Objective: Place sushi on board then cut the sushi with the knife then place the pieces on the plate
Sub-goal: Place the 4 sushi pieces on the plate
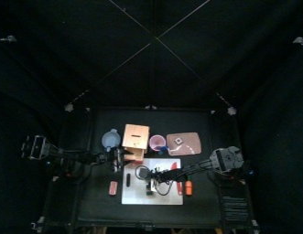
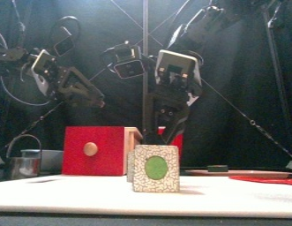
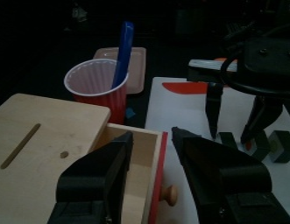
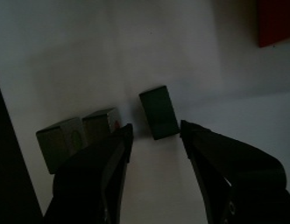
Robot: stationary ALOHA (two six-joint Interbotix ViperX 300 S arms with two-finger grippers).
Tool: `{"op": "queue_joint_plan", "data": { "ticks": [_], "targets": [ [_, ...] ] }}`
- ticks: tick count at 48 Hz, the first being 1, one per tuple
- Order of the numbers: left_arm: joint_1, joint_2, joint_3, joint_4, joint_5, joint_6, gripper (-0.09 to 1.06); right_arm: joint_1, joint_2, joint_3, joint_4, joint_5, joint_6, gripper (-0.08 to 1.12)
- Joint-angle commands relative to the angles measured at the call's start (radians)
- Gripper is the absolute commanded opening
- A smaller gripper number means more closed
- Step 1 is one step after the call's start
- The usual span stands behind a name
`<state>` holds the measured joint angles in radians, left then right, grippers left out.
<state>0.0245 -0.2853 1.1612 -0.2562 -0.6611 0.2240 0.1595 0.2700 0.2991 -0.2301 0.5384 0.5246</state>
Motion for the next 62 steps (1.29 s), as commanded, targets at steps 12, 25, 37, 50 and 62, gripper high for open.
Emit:
{"op": "queue_joint_plan", "data": {
  "ticks": [12,25,37,50,62],
  "targets": [
    [0.003,-0.002,-0.006,0.000,-0.005,0.000,0.78,-0.014,0.002,-0.057,-0.015,0.003,0.002,0.79],
    [0.003,-0.002,-0.006,0.000,-0.003,0.000,0.78,-0.020,-0.015,-0.051,0.002,0.025,0.005,0.60],
    [0.003,-0.003,-0.006,-0.002,-0.005,0.000,0.78,-0.089,-0.261,0.156,0.080,0.084,0.023,0.60],
    [0.002,-0.003,-0.006,-0.002,-0.003,0.000,0.78,-0.325,-0.569,0.480,0.213,0.074,0.026,0.60],
    [0.005,-0.002,-0.008,0.000,-0.003,0.000,0.78,-0.552,-0.647,0.592,0.278,-0.156,0.028,0.60]
  ]
}}
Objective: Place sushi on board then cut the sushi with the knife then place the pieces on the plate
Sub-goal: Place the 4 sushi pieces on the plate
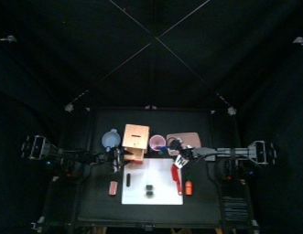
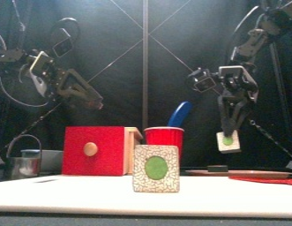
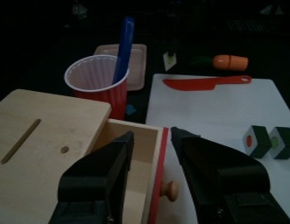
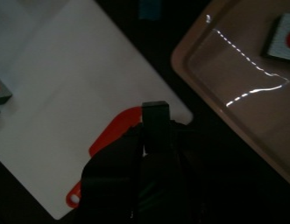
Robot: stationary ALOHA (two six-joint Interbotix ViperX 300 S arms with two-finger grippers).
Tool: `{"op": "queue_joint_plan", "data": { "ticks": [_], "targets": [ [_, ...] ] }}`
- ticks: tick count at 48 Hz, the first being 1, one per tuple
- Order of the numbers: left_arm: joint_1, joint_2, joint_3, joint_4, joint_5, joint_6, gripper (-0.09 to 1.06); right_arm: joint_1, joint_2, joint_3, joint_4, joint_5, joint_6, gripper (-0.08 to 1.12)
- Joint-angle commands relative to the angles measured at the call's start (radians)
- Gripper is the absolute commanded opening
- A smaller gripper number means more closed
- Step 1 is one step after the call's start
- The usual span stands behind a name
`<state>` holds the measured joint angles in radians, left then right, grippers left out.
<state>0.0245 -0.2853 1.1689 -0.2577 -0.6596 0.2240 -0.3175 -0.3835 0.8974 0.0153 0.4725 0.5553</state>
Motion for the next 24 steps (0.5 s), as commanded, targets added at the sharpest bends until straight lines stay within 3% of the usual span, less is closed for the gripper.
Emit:
{"op": "queue_joint_plan", "data": {
  "ticks": [1,16,24],
  "targets": [
    [0.005,-0.002,-0.015,0.000,-0.006,0.000,0.78,-0.092,0.023,-0.009,0.038,-0.104,-0.003,0.60],
    [0.003,-0.003,-0.011,0.002,-0.006,0.000,0.78,-0.170,0.239,-0.115,0.020,-0.112,-0.003,0.61],
    [0.003,-0.003,-0.009,0.000,-0.006,0.000,0.78,-0.181,0.288,-0.130,0.023,-0.114,-0.003,0.72]
  ]
}}
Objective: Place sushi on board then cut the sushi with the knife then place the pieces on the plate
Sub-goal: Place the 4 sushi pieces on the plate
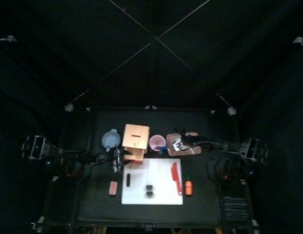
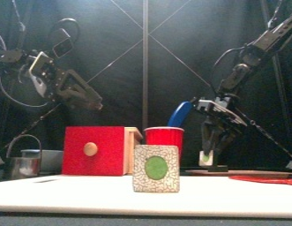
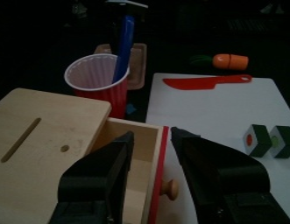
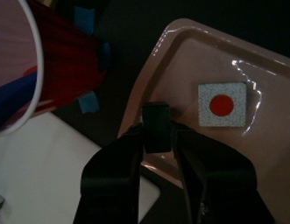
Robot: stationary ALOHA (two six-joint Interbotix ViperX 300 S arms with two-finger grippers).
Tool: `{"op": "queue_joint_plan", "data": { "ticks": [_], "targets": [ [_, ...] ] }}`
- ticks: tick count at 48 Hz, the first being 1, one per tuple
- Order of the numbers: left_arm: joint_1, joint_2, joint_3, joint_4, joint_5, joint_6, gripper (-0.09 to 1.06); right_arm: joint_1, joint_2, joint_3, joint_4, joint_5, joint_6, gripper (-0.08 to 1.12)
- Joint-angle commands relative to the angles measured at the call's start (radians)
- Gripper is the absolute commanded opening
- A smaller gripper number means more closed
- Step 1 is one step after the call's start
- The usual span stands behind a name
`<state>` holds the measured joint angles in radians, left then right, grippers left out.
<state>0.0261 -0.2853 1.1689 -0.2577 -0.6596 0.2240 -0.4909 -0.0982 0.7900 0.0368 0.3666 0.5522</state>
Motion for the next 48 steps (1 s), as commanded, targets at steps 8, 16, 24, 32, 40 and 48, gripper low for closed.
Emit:
{"op": "queue_joint_plan", "data": {
  "ticks": [8,16,24,32,40,48],
  "targets": [
    [-0.003,-0.002,-0.009,0.000,-0.006,-0.002,0.78,-0.008,0.003,-0.023,0.003,0.002,0.000,0.78],
    [-0.005,-0.003,-0.011,-0.012,-0.005,-0.002,0.78,0.002,-0.117,-0.009,0.005,0.092,0.000,0.78],
    [-0.006,-0.003,-0.015,-0.020,-0.006,-0.002,0.78,0.112,-0.313,0.029,0.021,0.112,-0.006,0.78],
    [-0.005,-0.002,-0.028,-0.026,-0.006,-0.002,0.78,0.428,-0.295,0.028,0.069,0.121,-0.006,0.78],
    [-0.003,-0.002,-0.049,-0.028,-0.006,0.000,0.78,0.583,-0.084,-0.216,0.048,0.262,-0.025,0.77],
    [-0.003,-0.002,-0.055,-0.029,-0.006,0.000,0.78,0.637,0.100,-0.426,-0.117,0.314,-0.028,0.77]
  ]
}}
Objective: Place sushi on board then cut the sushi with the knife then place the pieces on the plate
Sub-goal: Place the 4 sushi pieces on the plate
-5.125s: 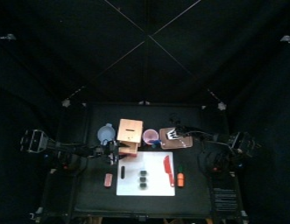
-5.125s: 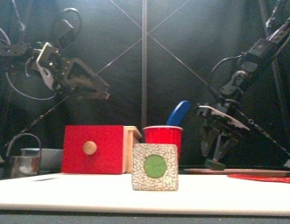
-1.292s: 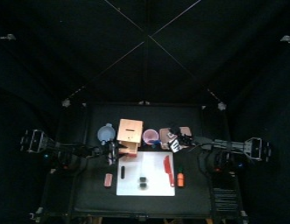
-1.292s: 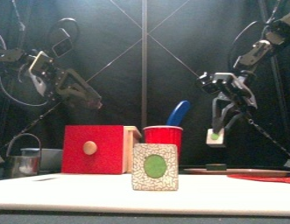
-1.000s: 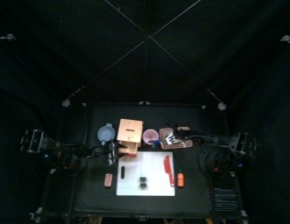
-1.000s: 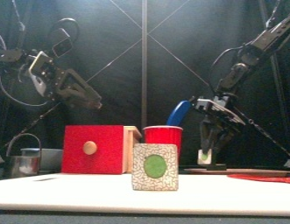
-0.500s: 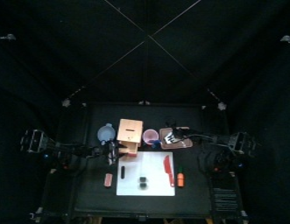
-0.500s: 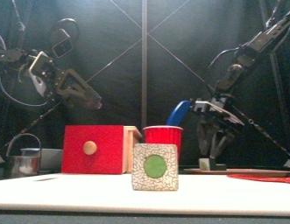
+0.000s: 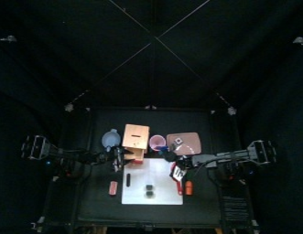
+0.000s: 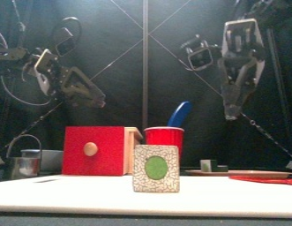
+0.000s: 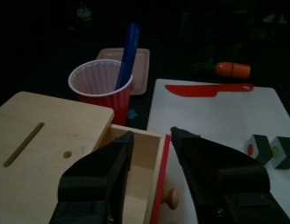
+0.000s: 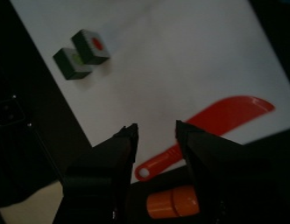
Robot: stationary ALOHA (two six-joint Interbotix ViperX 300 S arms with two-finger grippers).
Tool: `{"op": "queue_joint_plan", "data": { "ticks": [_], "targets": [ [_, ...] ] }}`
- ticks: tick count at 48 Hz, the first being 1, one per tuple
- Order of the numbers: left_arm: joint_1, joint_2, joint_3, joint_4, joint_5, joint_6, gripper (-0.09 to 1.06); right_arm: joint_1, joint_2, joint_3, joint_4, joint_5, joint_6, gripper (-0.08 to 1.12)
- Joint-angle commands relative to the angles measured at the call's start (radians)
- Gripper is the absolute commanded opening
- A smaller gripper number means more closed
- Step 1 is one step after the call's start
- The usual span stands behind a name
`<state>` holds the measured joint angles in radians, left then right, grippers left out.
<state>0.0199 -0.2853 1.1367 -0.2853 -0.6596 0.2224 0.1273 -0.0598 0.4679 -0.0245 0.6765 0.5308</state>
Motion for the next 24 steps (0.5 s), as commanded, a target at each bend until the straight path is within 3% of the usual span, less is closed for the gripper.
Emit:
{"op": "queue_joint_plan", "data": {
  "ticks": [1,12,24],
  "targets": [
    [0.003,-0.002,-0.021,0.000,-0.006,0.002,0.78,0.025,0.086,-0.121,-0.058,0.008,-0.011,0.77],
    [0.003,-0.002,-0.005,-0.014,-0.006,0.002,0.78,0.041,0.293,-0.307,0.100,0.018,-0.267,0.77],
    [0.003,-0.002,0.014,-0.023,-0.006,0.002,0.78,0.040,0.360,-0.373,0.135,0.066,-0.334,0.76]
  ]
}}
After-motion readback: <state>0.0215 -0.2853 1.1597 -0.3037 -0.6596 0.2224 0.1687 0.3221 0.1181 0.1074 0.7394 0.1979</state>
